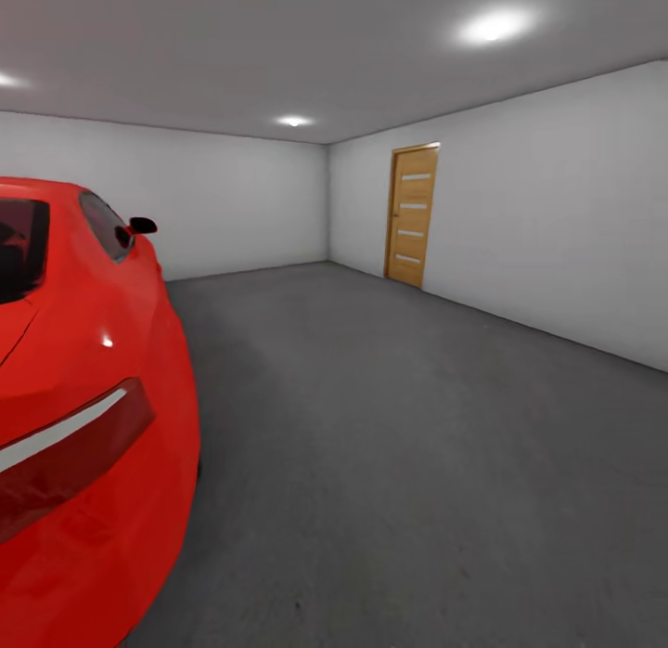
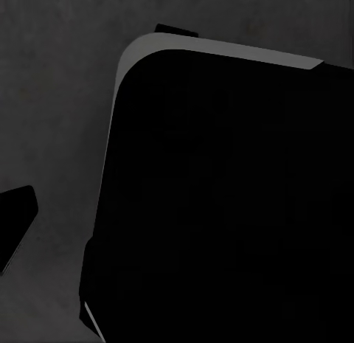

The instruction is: Move the two storage containers from the living room to the garage. In the garage, place one container on the floor and stack the other container on top of it (either order is fine).

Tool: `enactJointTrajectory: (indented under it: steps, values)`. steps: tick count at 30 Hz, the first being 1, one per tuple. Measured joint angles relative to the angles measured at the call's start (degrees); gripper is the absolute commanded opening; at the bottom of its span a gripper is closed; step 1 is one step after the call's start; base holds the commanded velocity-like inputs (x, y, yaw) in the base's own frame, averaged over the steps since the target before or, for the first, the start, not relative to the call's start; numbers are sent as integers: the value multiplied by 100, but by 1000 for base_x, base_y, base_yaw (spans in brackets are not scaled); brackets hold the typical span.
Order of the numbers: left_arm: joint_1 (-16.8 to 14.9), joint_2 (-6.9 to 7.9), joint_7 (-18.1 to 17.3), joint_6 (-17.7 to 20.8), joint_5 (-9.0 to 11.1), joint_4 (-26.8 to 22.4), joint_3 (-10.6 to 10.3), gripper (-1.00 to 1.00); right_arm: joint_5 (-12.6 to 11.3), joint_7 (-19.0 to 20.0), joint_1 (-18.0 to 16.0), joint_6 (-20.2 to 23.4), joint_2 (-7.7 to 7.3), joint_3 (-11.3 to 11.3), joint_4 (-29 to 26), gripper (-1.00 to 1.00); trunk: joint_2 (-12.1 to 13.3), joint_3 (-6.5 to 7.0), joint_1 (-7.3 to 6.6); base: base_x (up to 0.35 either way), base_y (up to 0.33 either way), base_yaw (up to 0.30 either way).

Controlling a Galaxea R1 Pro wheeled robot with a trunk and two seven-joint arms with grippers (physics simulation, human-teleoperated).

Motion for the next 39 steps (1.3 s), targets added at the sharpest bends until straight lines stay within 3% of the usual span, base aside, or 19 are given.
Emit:
enactJointTrajectory:
  steps: [8, 39]
  values:
    - [0, 0, 0, -1, 0, 1, 1, 100, 0, 3, 0, 13, 0, 2, 0, 100, 0, 10, -2, 118, 0, -214]
    - [0, 9, -5, 68, 12, 8, 0, 100, 104, 2, -1, 42, 17, 18, 0, 100, 0, 13, -4, 317, 0, -5]
